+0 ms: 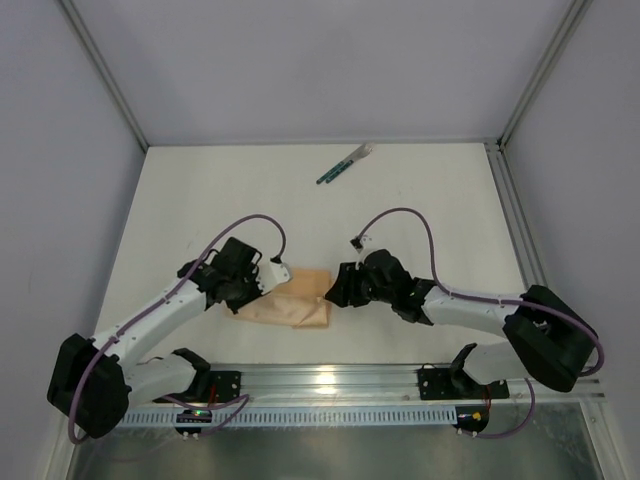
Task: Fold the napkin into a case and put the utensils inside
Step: Smooth out the 2/3-rectangle-folded napkin at the center of the board.
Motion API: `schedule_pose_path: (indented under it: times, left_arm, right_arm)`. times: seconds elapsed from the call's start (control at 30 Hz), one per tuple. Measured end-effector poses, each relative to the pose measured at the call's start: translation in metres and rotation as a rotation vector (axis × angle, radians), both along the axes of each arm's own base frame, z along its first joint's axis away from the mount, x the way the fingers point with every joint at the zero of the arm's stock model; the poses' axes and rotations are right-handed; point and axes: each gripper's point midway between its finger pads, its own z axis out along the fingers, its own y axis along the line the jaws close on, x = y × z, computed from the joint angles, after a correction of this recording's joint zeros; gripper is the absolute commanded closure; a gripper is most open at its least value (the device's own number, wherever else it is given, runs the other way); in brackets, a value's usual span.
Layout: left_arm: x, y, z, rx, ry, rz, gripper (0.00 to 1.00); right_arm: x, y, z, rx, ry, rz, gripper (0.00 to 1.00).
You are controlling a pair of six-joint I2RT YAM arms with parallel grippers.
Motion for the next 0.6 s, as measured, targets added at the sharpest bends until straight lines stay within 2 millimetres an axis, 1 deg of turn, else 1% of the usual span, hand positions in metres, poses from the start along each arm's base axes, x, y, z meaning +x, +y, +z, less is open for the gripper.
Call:
schedule_pose_path:
  times: [0.03, 0.1, 0.13, 0.17, 0.23, 0.3, 0.37, 0.47, 0.53, 0.6]
  left_arm:
    - [-0.001, 0.001, -0.001, 0.004, 0.002, 0.001, 0.81]
    - [-0.004, 0.004, -0.005, 0.015, 0.011, 0.007, 0.81]
    - [-0.005, 0.006, -0.008, 0.020, 0.018, 0.011, 0.81]
    - [-0.007, 0.008, -0.010, 0.025, 0.024, 0.016, 0.80]
    - [-0.009, 0.012, -0.012, 0.031, 0.028, 0.026, 0.81]
    - [-0.010, 0.014, -0.014, 0.032, 0.029, 0.034, 0.81]
    - [-0.013, 0.017, -0.015, 0.031, 0.028, 0.043, 0.80]
    - [-0.018, 0.020, -0.020, 0.034, 0.037, 0.049, 0.80]
    - [-0.020, 0.023, -0.026, 0.047, 0.051, 0.051, 0.81]
    - [-0.022, 0.025, -0.033, 0.064, 0.072, 0.053, 0.81]
  right_arm:
    - [0.002, -0.003, 0.005, -0.016, -0.020, -0.006, 0.51]
    - [0.004, -0.006, 0.013, -0.061, -0.066, -0.012, 0.56]
    - [0.002, -0.004, 0.018, -0.079, -0.088, 0.000, 0.61]
    - [-0.001, -0.001, 0.021, -0.087, -0.103, 0.014, 0.71]
    - [-0.014, 0.013, 0.029, -0.083, -0.138, 0.086, 0.81]
    - [-0.030, 0.026, 0.029, -0.059, -0.137, 0.164, 0.90]
    - [-0.038, 0.036, 0.024, -0.032, -0.122, 0.215, 0.92]
    - [-0.041, 0.045, 0.002, -0.034, -0.079, 0.249, 0.94]
    - [-0.042, 0.046, -0.015, -0.052, -0.038, 0.253, 0.96]
    - [-0.043, 0.047, -0.029, -0.061, -0.005, 0.251, 0.96]
